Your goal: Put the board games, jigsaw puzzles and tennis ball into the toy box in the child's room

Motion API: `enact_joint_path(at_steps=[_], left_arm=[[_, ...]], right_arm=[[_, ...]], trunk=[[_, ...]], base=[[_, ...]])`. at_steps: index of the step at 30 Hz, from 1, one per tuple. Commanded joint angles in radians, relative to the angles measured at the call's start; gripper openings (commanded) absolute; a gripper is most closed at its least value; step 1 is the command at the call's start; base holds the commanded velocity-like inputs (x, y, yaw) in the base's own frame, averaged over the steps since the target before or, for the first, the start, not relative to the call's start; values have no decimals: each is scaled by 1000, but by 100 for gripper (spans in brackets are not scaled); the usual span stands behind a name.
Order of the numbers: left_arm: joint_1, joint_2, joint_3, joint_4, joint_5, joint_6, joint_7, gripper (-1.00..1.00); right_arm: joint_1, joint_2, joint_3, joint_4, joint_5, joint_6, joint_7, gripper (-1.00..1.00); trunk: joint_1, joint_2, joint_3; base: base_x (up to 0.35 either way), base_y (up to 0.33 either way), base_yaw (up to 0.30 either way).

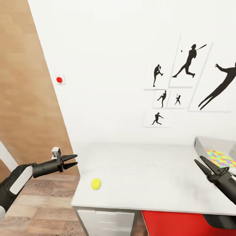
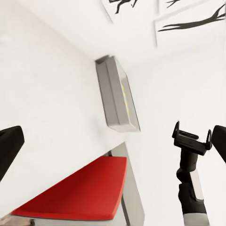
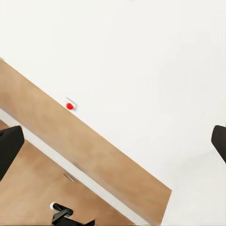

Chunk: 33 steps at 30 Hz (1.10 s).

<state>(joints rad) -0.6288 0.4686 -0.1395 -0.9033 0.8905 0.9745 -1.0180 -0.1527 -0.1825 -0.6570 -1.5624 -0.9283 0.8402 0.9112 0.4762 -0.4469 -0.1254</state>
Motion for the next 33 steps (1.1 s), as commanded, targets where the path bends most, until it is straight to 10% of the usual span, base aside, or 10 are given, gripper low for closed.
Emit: enact_joint_path(at_steps=[1,33], left_arm=[[-2,1,-3,1,4,4,-2,100],[-1,4,-3,1,2,4,-1,100]], right_arm=[[-1,0,-1,-1,-1,5,1,100],[-1,0,-4,-1,-1,5,2,100]], trunk=[[1,-2,-2],[1,-2,0]], base=[[0,272,274],[0,219,41]])
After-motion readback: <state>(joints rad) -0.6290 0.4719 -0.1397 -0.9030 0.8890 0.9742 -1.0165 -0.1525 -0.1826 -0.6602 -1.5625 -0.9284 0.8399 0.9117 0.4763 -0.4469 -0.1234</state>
